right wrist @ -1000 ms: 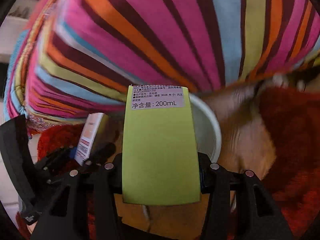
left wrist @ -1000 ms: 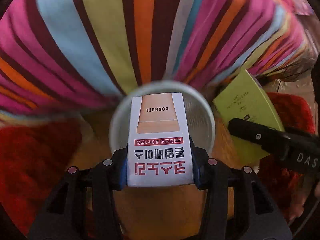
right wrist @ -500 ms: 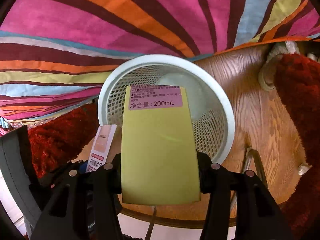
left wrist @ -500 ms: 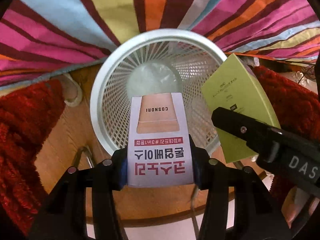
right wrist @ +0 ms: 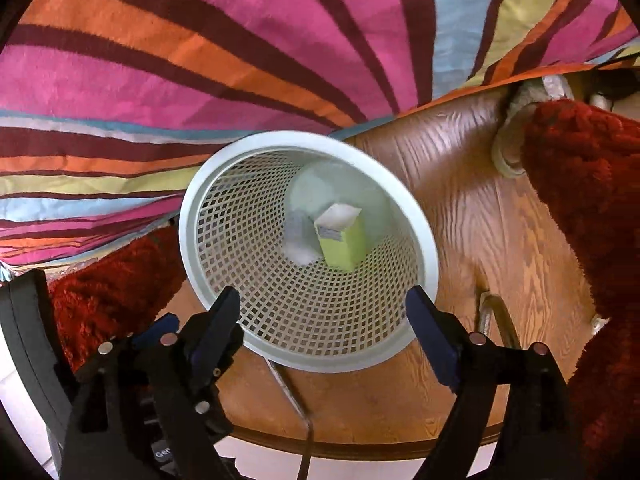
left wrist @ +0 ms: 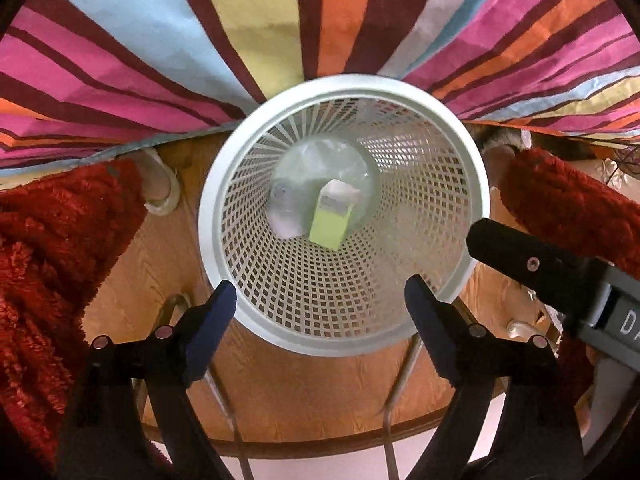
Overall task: Collect trash
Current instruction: 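Grasp the white plastic bag with the right tool while the left grasps crumpled paper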
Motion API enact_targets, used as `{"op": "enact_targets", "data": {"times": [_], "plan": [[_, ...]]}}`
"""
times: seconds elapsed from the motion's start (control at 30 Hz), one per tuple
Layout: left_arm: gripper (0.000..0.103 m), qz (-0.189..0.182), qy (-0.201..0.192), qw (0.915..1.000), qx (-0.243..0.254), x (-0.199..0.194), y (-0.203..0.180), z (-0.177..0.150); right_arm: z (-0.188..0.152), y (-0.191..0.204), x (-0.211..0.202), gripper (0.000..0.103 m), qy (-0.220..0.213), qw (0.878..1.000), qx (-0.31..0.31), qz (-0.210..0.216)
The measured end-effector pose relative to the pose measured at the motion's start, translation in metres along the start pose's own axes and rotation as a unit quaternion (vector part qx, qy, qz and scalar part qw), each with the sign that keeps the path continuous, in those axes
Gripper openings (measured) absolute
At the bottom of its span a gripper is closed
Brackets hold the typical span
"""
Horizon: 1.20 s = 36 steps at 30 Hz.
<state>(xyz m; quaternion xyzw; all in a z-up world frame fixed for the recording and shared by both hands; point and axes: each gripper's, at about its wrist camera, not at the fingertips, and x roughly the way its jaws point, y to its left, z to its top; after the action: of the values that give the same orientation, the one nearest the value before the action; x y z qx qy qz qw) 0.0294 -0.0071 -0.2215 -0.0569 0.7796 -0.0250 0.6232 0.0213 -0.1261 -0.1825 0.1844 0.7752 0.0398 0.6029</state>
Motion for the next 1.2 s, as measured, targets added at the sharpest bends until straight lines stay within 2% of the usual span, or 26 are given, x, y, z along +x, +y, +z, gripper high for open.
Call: {"op": "enact_targets", "data": {"times": [0.13,0.27,0.47,0.57,0.67,0.7,0.83,0.93,1.0,1.1,1.2], "plan": [[0.084,0.008,-0.026,0.9996,0.001,-0.014,0.002,-0.002,-0.003,0.001,-0.007,0.081,-0.014,1.000,-0.006,-0.002],[0.084,0.018,-0.078,0.9968,0.001,-0.039,0.004,-0.006,-0.010,0.002,-0.032,0.081,-0.052,0.999,-0.017,0.001],[0.084,0.032,-0.181,0.9830,-0.009,-0.095,0.014,-0.015,-0.025,0.011,-0.087,0.081,-0.139,0.989,-0.055,0.001],[0.084,0.038,-0.236,0.9710,-0.011,-0.128,0.022,-0.021,-0.032,0.018,-0.116,0.081,-0.201,0.976,-0.081,-0.013],[0.084,0.040,-0.293,0.9553,-0.009,-0.163,0.029,-0.024,-0.038,0.027,-0.156,0.081,-0.279,0.955,-0.099,-0.007],[0.084,0.046,-0.316,0.9476,-0.006,-0.178,0.032,-0.023,-0.041,0.032,-0.174,0.081,-0.314,0.943,-0.107,0.004],[0.084,0.070,-0.383,0.9213,-0.001,-0.222,0.039,-0.014,-0.039,0.051,-0.212,0.081,-0.383,0.914,-0.127,0.034],[0.084,0.055,-0.409,0.9108,-0.001,-0.253,0.045,0.008,-0.029,0.068,-0.228,0.081,-0.407,0.900,-0.147,0.046],[0.084,0.047,-0.421,0.9058,-0.006,-0.270,0.047,0.025,-0.020,0.081,-0.235,0.081,-0.415,0.895,-0.156,0.047],[0.084,0.039,-0.440,0.8972,-0.011,-0.291,0.049,0.050,-0.006,0.098,-0.240,0.081,-0.416,0.893,-0.164,0.043],[0.084,0.035,-0.449,0.8929,-0.009,-0.309,0.047,0.084,0.002,0.109,-0.243,0.081,-0.412,0.894,-0.170,0.042]]}}
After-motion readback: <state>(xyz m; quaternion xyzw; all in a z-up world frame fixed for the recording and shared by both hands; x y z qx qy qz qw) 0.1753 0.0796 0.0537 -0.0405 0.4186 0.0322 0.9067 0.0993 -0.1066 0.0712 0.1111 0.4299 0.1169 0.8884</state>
